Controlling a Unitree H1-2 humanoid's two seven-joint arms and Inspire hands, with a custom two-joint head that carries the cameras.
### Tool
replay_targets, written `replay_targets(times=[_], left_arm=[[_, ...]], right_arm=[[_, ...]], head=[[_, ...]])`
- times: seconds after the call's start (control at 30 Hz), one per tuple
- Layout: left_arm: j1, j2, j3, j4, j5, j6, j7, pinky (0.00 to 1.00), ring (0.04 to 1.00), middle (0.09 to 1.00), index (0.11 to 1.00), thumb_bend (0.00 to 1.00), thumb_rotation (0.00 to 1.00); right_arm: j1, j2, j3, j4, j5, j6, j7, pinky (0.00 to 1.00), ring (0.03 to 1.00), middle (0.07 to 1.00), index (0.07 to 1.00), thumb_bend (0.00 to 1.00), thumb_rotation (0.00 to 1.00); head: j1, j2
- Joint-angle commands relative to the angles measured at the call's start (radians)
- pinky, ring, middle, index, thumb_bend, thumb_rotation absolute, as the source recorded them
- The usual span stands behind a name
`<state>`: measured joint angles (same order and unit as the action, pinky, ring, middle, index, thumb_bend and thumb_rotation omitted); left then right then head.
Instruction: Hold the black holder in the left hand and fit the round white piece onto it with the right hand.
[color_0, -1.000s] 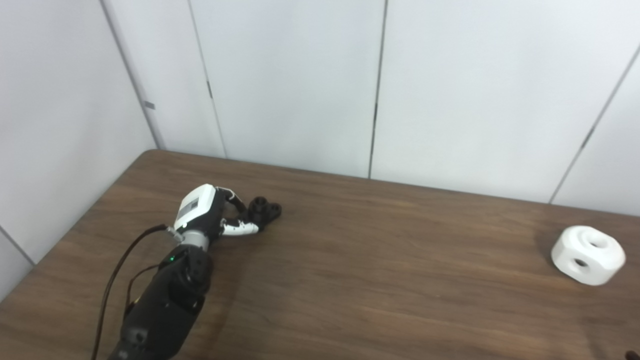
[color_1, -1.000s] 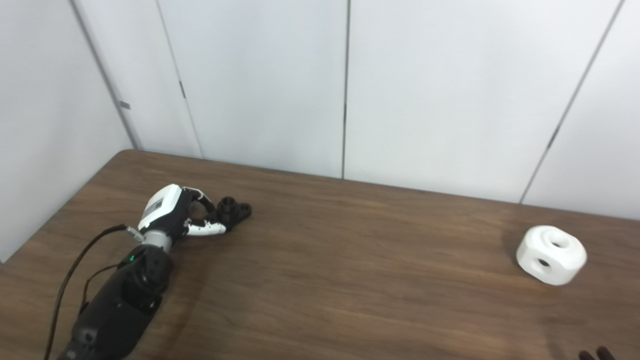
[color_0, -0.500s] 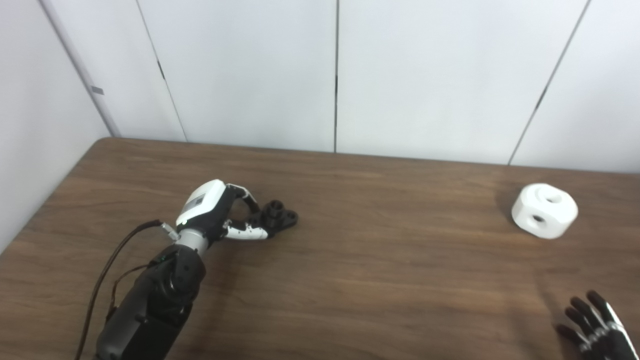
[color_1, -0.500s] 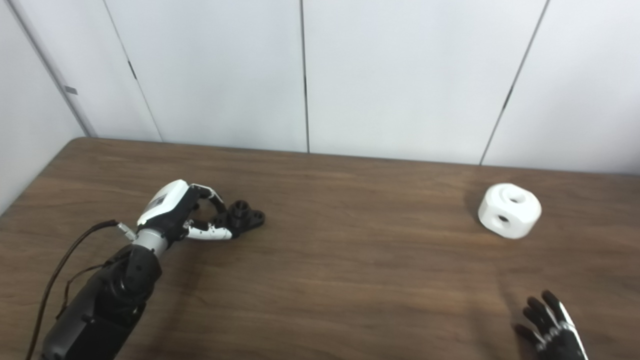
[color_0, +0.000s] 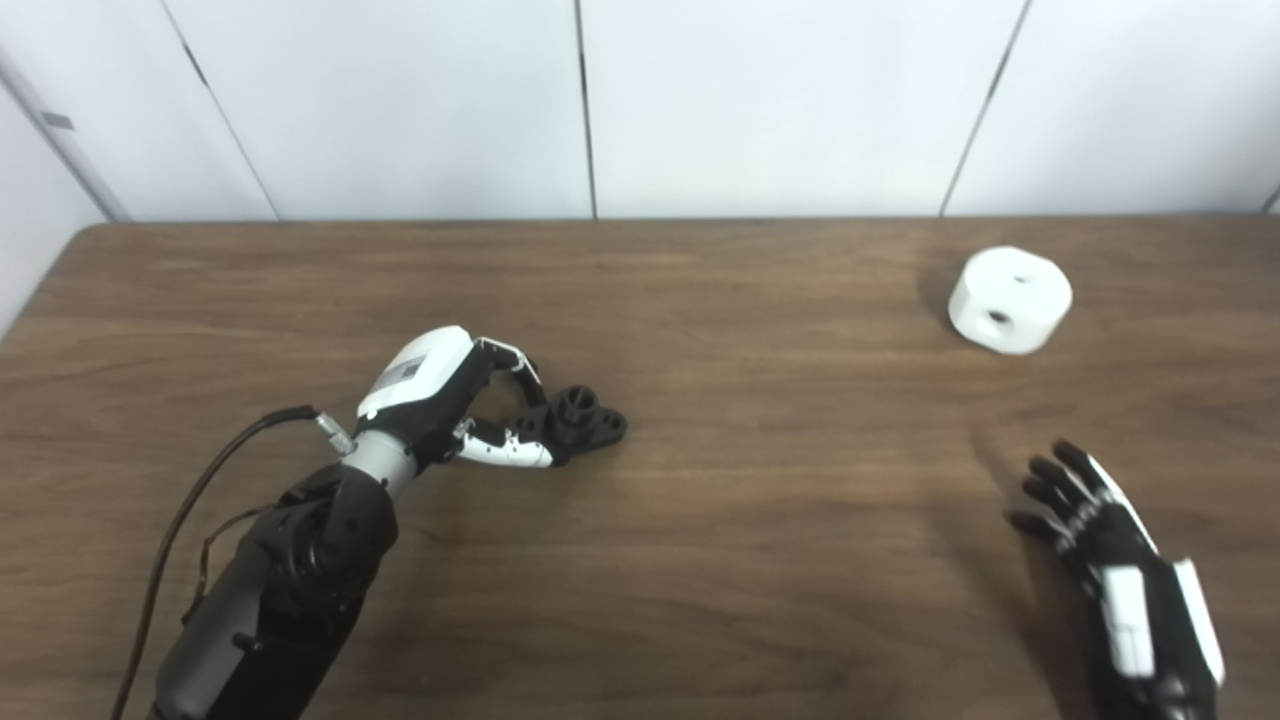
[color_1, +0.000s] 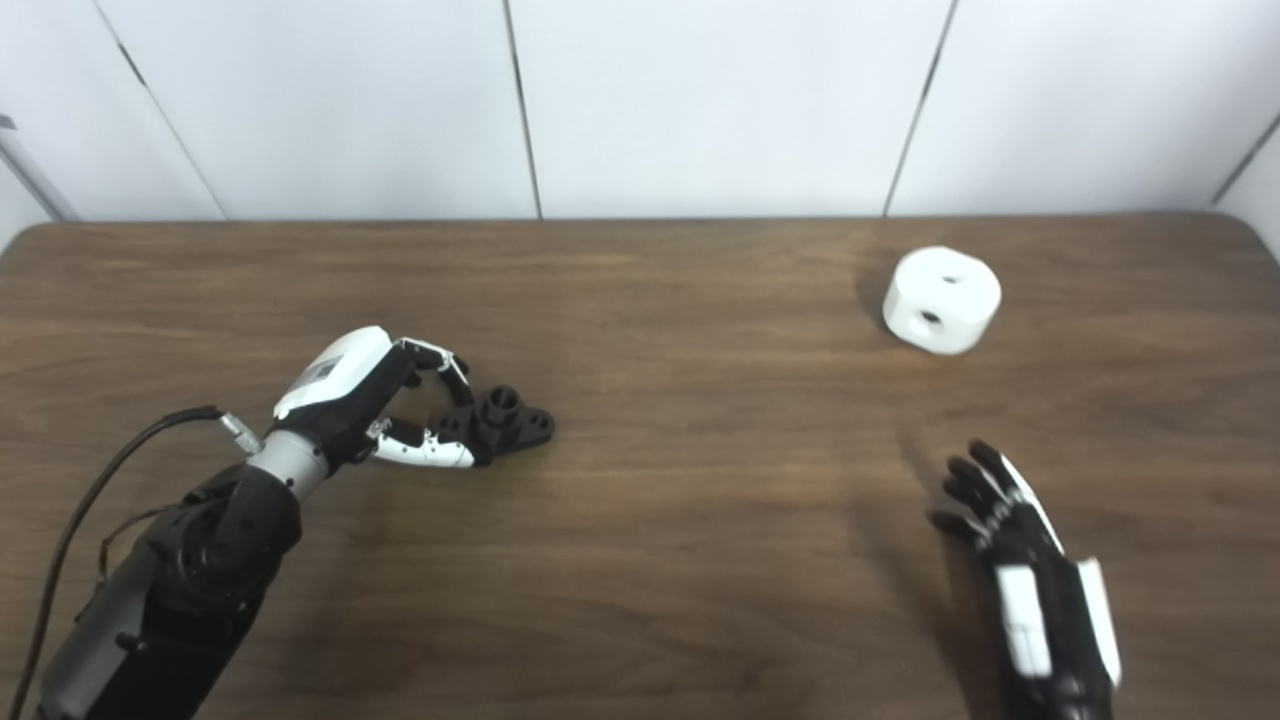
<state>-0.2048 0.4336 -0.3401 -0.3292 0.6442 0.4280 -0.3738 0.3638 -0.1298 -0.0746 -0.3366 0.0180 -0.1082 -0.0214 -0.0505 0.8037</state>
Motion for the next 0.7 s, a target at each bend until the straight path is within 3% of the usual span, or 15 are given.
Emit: replay_targets(times=[0.0, 0.3, 0.67], left_arm=[[-0.01, -0.002, -0.019, -0.049, 0.031, -0.029, -0.014, 0.78, 0.857, 0.777, 0.487, 0.52, 0.05], [0.051, -0.042, -0.067, -0.085, 0.084, -0.086, -0.025, 0.79, 0.837, 0.769, 0.486, 0.52, 0.05], [0.157, -0.102, -0.12, -0.138, 0.166, -0.092, -0.055, 0.81, 0.861, 0.782, 0.487, 0.52, 0.05]], right_arm=[[-0.029, 0.04, 0.021, -0.032, -0.019, 0.027, 0.0, 0.73, 0.862, 0.864, 0.883, 0.65, 0.97], [-0.077, 0.052, 0.068, -0.047, -0.058, 0.086, -0.036, 0.73, 0.857, 0.86, 0.849, 0.63, 0.97], [-0.103, 0.048, 0.105, -0.075, -0.074, 0.107, -0.058, 0.75, 0.865, 0.86, 0.862, 0.59, 0.97]], head=[[-0.001, 0.001], [-0.051, 0.018], [-0.075, 0.024]])
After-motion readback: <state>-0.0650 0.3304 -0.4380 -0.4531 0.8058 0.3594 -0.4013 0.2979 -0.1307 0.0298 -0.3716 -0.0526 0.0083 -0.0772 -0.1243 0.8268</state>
